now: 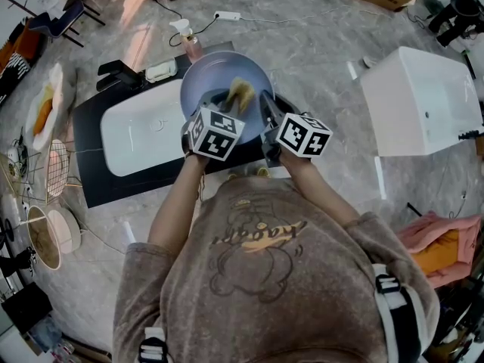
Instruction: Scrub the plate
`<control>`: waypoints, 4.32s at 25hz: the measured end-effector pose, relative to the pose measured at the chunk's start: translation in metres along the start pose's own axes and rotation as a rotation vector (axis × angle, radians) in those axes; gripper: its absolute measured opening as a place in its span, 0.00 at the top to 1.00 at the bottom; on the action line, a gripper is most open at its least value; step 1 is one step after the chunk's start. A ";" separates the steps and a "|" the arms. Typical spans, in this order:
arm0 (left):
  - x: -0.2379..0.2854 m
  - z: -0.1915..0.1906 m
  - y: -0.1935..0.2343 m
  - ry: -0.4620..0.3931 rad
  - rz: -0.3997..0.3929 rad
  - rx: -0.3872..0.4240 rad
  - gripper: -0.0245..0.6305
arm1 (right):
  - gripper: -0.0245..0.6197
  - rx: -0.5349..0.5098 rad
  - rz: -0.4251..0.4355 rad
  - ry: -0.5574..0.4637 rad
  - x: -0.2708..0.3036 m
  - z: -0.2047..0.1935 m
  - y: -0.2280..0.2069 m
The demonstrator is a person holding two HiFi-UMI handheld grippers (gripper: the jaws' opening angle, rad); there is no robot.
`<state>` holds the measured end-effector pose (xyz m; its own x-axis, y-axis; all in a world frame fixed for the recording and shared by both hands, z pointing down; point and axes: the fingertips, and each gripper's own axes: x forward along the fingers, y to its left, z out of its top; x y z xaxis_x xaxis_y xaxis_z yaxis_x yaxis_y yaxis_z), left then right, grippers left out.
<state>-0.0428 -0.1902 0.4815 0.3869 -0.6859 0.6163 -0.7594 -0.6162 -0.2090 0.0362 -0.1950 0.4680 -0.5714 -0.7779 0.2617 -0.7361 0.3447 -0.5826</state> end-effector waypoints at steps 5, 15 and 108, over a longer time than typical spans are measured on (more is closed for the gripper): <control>0.000 0.007 0.027 -0.007 0.051 -0.006 0.87 | 0.92 -0.020 0.019 0.031 0.001 -0.008 0.005; -0.001 -0.005 0.063 0.033 0.118 -0.006 0.87 | 0.92 -0.021 0.019 0.049 0.000 -0.009 0.001; -0.001 -0.023 0.073 0.070 0.148 0.014 0.87 | 0.91 -0.038 0.050 0.105 0.003 -0.026 0.013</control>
<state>-0.1108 -0.2259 0.4824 0.2333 -0.7411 0.6296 -0.7977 -0.5161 -0.3119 0.0155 -0.1790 0.4813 -0.6411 -0.7005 0.3136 -0.7178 0.4026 -0.5680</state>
